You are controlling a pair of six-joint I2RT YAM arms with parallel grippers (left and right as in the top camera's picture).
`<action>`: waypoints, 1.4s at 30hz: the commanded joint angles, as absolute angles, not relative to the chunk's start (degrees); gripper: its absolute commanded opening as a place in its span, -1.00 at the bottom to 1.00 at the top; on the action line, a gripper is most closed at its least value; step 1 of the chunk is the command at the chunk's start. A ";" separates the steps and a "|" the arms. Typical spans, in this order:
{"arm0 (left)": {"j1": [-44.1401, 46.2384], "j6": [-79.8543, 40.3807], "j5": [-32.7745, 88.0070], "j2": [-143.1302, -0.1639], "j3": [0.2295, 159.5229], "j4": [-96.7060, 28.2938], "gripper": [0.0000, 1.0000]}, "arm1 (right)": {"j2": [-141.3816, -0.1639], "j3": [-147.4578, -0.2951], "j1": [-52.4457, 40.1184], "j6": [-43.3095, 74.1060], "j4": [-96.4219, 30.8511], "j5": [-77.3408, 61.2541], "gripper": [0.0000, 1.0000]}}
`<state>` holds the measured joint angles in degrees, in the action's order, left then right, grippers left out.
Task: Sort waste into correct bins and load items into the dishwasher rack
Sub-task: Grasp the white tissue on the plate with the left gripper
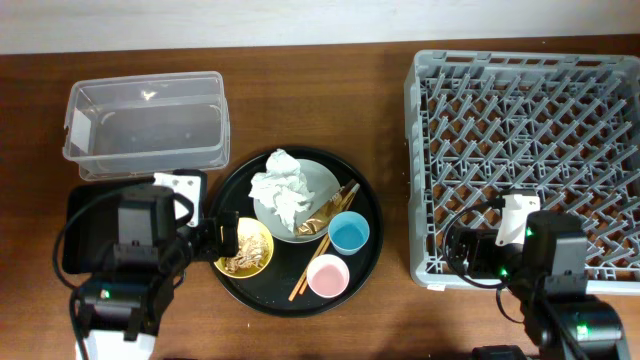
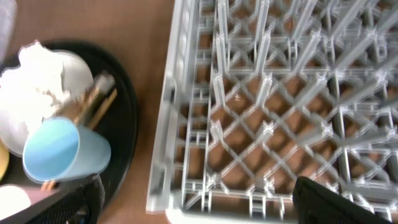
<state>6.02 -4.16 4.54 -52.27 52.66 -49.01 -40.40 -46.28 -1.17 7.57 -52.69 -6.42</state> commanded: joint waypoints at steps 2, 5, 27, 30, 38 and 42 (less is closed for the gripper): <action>6.11 -4.56 5.89 -55.75 55.55 -50.68 0.99 | -42.15 -50.06 -1.50 7.99 -56.47 -7.31 0.97; 6.85 -6.52 16.16 -57.08 55.57 -44.38 0.99 | -42.17 -50.06 -1.50 8.01 -57.14 -7.29 0.97; 21.32 -7.05 4.71 -100.05 55.96 -19.46 -0.99 | -43.44 -50.06 -1.50 7.99 -57.08 -7.29 0.97; 21.21 -7.05 4.67 -94.78 58.48 -26.04 -0.99 | -43.62 -50.06 -1.50 7.99 -57.06 -6.87 0.97; 16.32 -6.81 -3.20 -78.91 60.01 -24.69 -0.99 | -43.62 -50.06 -1.50 7.99 -57.25 -6.87 0.97; 10.48 -6.81 -11.22 -80.12 60.01 -15.94 -0.99 | -43.62 -50.06 -1.50 7.99 -57.25 -6.90 0.97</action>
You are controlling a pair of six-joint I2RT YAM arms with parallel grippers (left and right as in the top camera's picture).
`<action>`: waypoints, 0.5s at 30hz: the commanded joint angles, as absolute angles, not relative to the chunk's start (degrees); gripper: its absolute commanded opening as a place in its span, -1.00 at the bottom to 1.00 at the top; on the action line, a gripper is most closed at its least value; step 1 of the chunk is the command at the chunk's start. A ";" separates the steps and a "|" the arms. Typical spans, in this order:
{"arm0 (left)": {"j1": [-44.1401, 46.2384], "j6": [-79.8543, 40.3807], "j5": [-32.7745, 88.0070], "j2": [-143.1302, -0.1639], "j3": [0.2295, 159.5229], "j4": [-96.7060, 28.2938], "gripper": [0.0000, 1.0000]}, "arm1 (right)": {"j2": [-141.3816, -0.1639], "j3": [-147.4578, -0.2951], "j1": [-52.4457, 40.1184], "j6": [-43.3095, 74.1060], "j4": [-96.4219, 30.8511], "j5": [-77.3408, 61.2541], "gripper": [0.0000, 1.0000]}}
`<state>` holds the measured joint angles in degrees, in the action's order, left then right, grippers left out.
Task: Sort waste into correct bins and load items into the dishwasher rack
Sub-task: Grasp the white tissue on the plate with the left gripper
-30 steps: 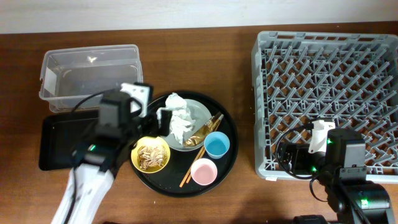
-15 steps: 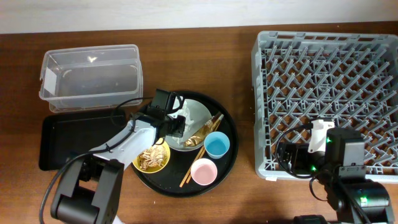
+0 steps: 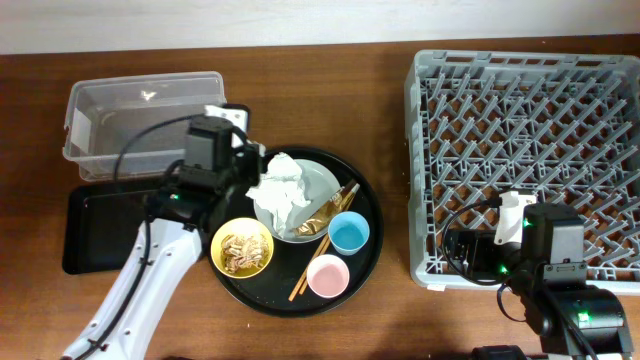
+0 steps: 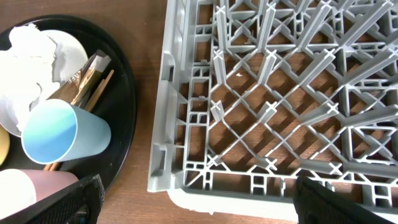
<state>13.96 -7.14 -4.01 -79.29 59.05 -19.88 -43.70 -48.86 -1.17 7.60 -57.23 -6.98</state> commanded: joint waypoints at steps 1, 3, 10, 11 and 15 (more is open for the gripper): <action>8.78 -6.81 -11.81 -81.38 60.01 -13.15 -0.99 | -43.62 -50.06 -1.50 8.01 -57.25 -6.90 0.97; 6.50 -6.81 -11.84 -84.62 60.01 -7.81 -0.89 | -43.62 -50.06 -1.50 7.99 -57.28 -6.90 0.97; 3.01 -6.83 -11.11 -92.18 60.01 -0.95 0.06 | -43.62 -50.06 -1.50 7.99 -57.71 -6.90 0.97; 3.64 -6.81 -7.60 -91.50 60.01 -2.37 0.06 | -43.62 -50.06 -1.50 7.99 -57.69 -6.90 0.97; 8.19 -6.83 4.29 -91.07 60.01 -11.00 0.06 | -43.62 -50.06 -1.50 7.99 -57.69 -6.90 0.97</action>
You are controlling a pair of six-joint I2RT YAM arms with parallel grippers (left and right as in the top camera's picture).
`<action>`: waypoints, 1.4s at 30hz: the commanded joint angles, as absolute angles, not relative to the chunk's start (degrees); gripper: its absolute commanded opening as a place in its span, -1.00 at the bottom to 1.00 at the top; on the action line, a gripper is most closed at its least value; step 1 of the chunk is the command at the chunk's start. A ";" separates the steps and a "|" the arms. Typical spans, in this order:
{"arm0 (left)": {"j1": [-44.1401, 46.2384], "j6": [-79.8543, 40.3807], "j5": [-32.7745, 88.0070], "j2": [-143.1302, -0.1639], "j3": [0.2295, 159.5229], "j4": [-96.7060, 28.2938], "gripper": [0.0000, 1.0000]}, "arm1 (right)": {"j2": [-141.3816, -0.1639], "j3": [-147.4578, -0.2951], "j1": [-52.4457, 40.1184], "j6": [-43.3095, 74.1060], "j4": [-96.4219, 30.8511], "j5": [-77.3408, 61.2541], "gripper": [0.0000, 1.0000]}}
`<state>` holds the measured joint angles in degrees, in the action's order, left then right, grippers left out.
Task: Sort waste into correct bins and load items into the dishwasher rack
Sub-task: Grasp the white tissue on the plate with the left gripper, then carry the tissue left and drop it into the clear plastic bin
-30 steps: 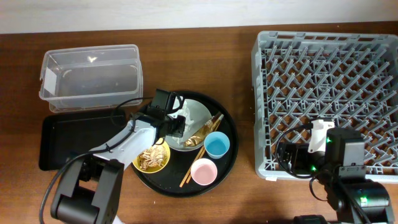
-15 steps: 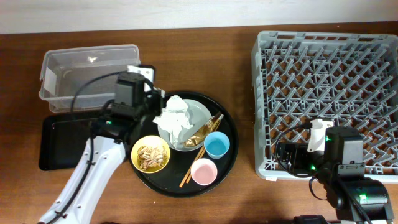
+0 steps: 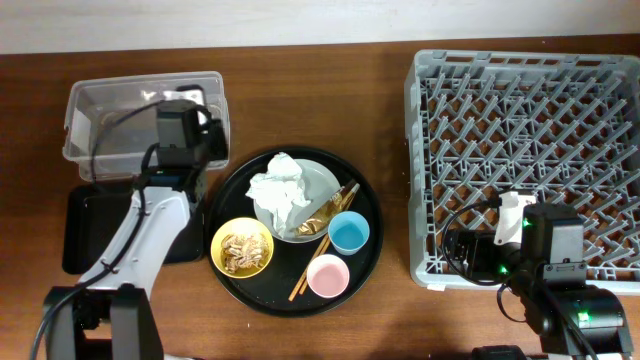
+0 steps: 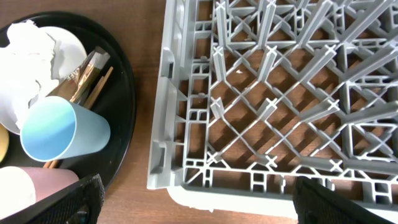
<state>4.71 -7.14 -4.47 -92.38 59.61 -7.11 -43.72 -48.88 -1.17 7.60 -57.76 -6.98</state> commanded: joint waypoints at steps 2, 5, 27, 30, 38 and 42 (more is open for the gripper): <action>11.11 -6.81 4.19 -92.36 59.99 -16.14 0.15 | -43.62 -50.06 -1.50 7.99 -57.69 -6.90 0.97; 14.28 -6.81 4.08 -96.55 59.99 -18.79 0.23 | -43.62 -50.06 -1.50 7.99 -57.69 -6.90 0.97; 9.50 -6.83 3.07 -86.17 61.60 -19.75 -0.99 | -43.62 -50.06 -1.50 7.99 -57.67 -6.87 0.97; 9.58 -6.83 3.27 -87.59 61.60 -22.63 -0.99 | -43.62 -50.06 -1.50 7.99 -57.67 -6.87 0.97; 11.33 -6.83 3.70 -96.95 61.54 -25.80 -0.99 | -43.62 -50.04 -1.50 7.99 -57.67 -6.90 0.97; 11.62 -6.83 3.66 -100.95 61.54 -25.78 -0.99 | -43.62 -50.04 -1.50 7.99 -57.69 -6.90 0.97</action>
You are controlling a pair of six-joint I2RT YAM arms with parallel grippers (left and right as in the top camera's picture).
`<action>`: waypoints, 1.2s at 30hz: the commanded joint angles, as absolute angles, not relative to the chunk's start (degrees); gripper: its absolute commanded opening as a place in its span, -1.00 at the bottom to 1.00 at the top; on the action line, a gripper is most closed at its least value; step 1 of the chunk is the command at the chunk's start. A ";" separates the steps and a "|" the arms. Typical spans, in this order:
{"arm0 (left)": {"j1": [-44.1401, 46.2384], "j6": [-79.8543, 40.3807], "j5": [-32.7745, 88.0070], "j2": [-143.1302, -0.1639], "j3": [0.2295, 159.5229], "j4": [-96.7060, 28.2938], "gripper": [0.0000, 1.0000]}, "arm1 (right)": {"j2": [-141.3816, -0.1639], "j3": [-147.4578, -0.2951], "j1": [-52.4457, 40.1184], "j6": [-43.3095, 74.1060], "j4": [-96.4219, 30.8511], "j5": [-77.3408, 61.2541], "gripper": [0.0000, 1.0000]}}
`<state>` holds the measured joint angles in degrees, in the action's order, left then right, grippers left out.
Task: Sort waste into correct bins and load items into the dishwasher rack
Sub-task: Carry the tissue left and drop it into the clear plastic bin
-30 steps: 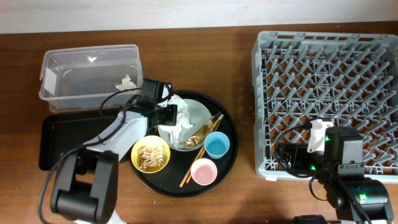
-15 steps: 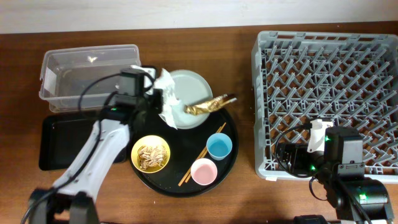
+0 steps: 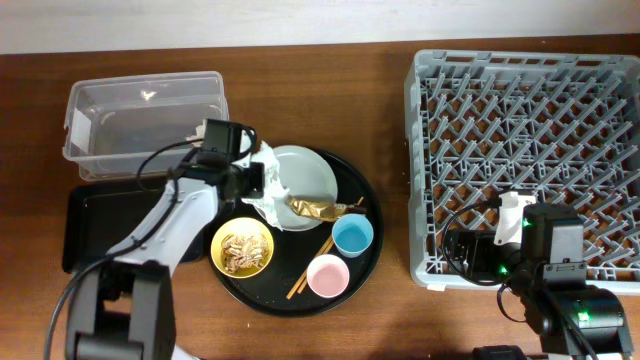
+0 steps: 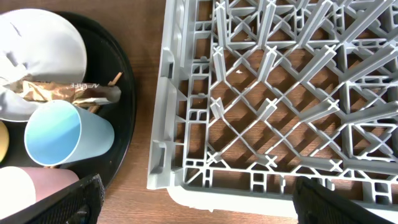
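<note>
A crumpled white tissue point(image 3: 266, 190) lies over the left rim of the white plate point(image 3: 305, 172) on the round black tray point(image 3: 362, 262). My left gripper point(image 3: 250, 180) is shut on it. A gold wrapper point(image 3: 315, 207) lies bare across the plate's front, also visible as the wrapper point(image 4: 59, 92). Chopsticks point(image 3: 311, 265), a blue cup point(image 3: 352, 236), a pink cup point(image 3: 327, 275) and a yellow bowl of scraps point(image 3: 242, 250) share the tray. My right gripper point(image 4: 199, 205) hangs open at the front left corner of the grey dishwasher rack point(image 3: 530, 150), with nothing between its fingers.
A clear plastic bin point(image 3: 145, 125) stands at the back left. A black rectangular bin point(image 3: 85, 235) lies in front of it, beside the tray. A strip of bare wood separates the tray from the rack point(image 4: 186, 93).
My left gripper was over the clear bin's right end; now it is at the plate's left rim, shut on the tissue. The tissue sits further left, baring the wrapper. The right arm is unmoved.
My left gripper was first low beside the yellow bowl. It was then near the tissue at the plate's back left, then over the clear bin with the tissue still on the plate. Now it grips the tissue at the plate's rim. The right gripper stayed open by the rack.
</note>
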<state>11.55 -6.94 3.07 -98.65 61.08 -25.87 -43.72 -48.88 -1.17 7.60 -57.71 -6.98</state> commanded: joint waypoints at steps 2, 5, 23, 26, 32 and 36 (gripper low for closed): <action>11.64 -6.83 3.66 -101.86 61.54 -25.78 -1.00 | -43.62 -50.06 -1.50 7.99 -57.69 -6.90 0.97; 11.62 -6.83 3.64 -102.45 61.54 -25.78 -0.71 | -43.62 -50.06 -1.50 7.99 -57.69 -6.90 0.97; 11.62 -6.81 3.62 -102.41 61.60 -27.09 -0.99 | -43.62 -50.06 -1.50 7.99 -57.69 -6.87 0.97; 11.11 -6.83 3.64 -100.03 63.35 -28.10 -0.99 | -43.62 -50.04 -1.50 7.99 -57.69 -6.87 0.97; 6.96 -6.81 1.06 -89.06 69.30 -26.87 -0.99 | -43.62 -50.06 -1.50 7.99 -57.69 -6.87 0.97; 1.30 -6.83 -3.05 -87.31 69.32 -21.04 -0.99 | -43.62 -50.04 -1.50 7.99 -57.69 -6.87 0.97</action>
